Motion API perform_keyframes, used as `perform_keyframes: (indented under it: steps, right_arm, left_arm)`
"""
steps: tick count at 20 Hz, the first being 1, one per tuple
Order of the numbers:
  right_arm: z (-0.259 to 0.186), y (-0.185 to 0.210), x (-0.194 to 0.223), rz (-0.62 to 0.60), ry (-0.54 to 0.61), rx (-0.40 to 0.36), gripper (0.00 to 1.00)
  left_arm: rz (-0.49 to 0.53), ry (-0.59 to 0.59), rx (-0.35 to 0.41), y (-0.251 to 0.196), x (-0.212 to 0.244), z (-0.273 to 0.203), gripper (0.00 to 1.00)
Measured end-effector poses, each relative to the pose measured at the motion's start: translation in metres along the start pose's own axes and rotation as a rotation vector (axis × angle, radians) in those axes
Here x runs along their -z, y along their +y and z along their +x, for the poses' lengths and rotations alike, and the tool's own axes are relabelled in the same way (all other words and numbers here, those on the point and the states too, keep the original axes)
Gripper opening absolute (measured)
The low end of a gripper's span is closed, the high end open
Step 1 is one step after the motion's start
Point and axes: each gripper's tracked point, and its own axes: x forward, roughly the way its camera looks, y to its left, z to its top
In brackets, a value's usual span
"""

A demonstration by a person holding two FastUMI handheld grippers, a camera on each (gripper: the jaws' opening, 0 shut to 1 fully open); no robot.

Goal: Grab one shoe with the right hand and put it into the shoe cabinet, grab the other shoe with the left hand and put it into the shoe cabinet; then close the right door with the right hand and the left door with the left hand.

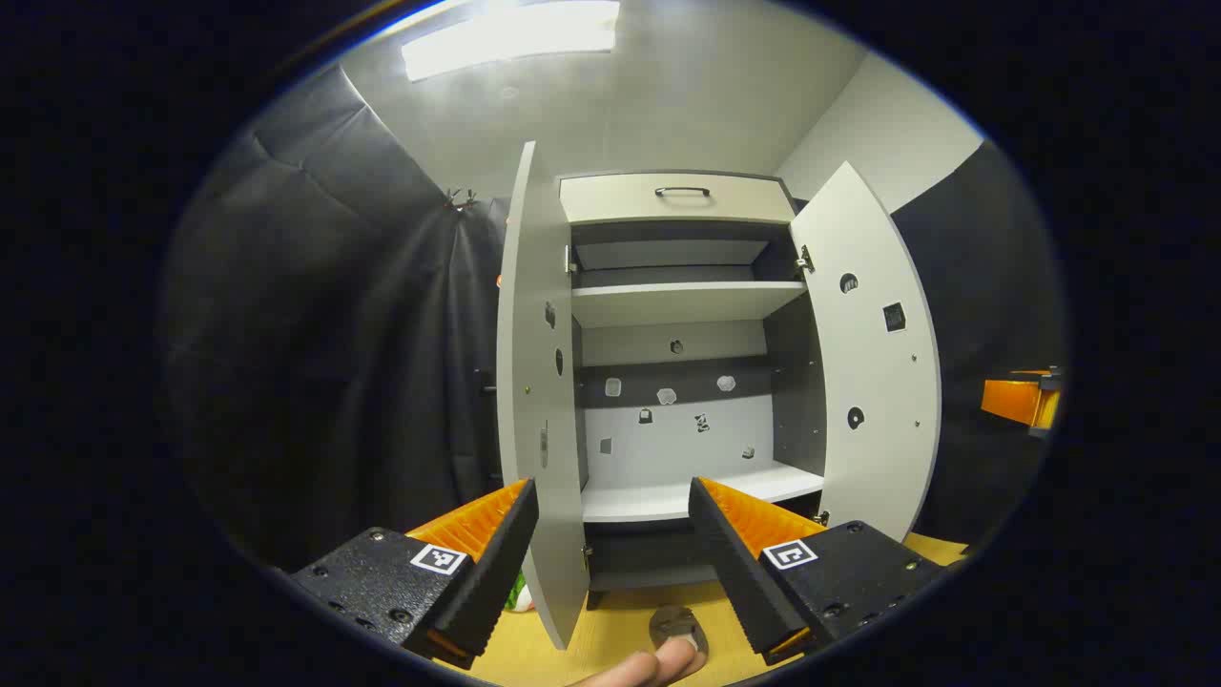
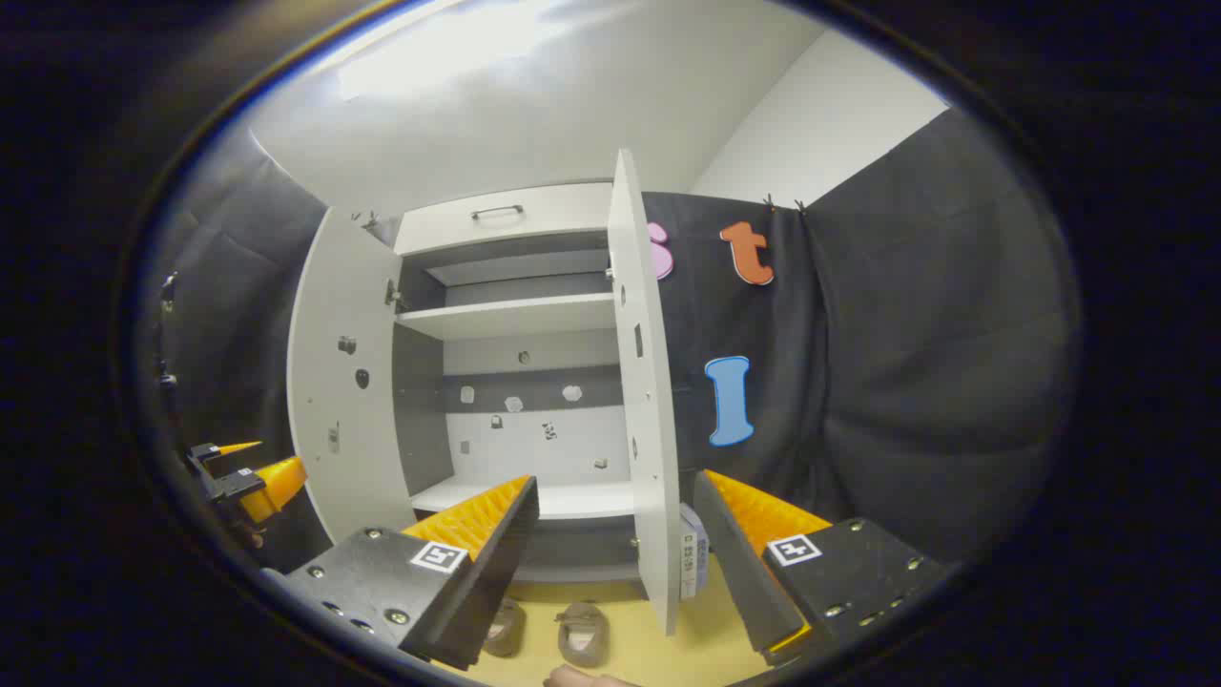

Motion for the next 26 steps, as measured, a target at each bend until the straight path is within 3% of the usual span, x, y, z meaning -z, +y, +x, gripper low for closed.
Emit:
perform_keyframes:
  steps: [3,4,7,8,14,15,19,22,24,26]
  right_arm:
    - [-0.007,-0.004,-0.008,-0.015,-0.032,0.009,0.98]
    - [-0.008,-0.003,-0.009,-0.006,-0.034,0.006,0.94]
    - [-0.005,-0.005,-0.007,-0.017,-0.032,0.010,0.94]
    - [-0.002,-0.005,-0.005,-0.027,-0.030,0.011,0.98]
    - [0.028,0.011,0.023,-0.034,0.030,-0.018,0.98]
    - [0.035,0.013,0.030,-0.047,0.036,-0.013,0.94]
    - [0.058,0.033,0.076,-0.073,0.092,-0.019,0.94]
    - [0.070,0.042,0.118,-0.105,0.120,-0.013,0.99]
    - [0.078,0.055,0.155,-0.116,0.167,-0.027,0.94]
    - [0.081,0.071,0.200,-0.115,0.240,-0.056,0.99]
  left_arm:
    - [-0.015,0.004,0.020,-0.002,0.008,-0.009,0.97]
    - [-0.036,0.018,0.019,-0.002,0.012,-0.010,0.96]
    - [-0.081,0.046,-0.005,0.003,0.023,-0.007,0.97]
    - [-0.076,0.054,0.011,0.000,0.025,-0.004,0.97]
    - [-0.079,0.080,0.022,-0.002,0.038,0.012,0.95]
    - [-0.080,0.082,0.029,-0.003,0.041,0.012,0.95]
    - [-0.105,0.070,0.037,-0.008,0.048,0.007,0.91]
    - [-0.110,0.067,0.053,-0.012,0.054,-0.001,0.95]
    - [-0.115,0.069,0.041,-0.008,0.059,-0.003,0.91]
    - [-0.116,0.054,0.028,-0.003,0.060,-0.004,0.94]
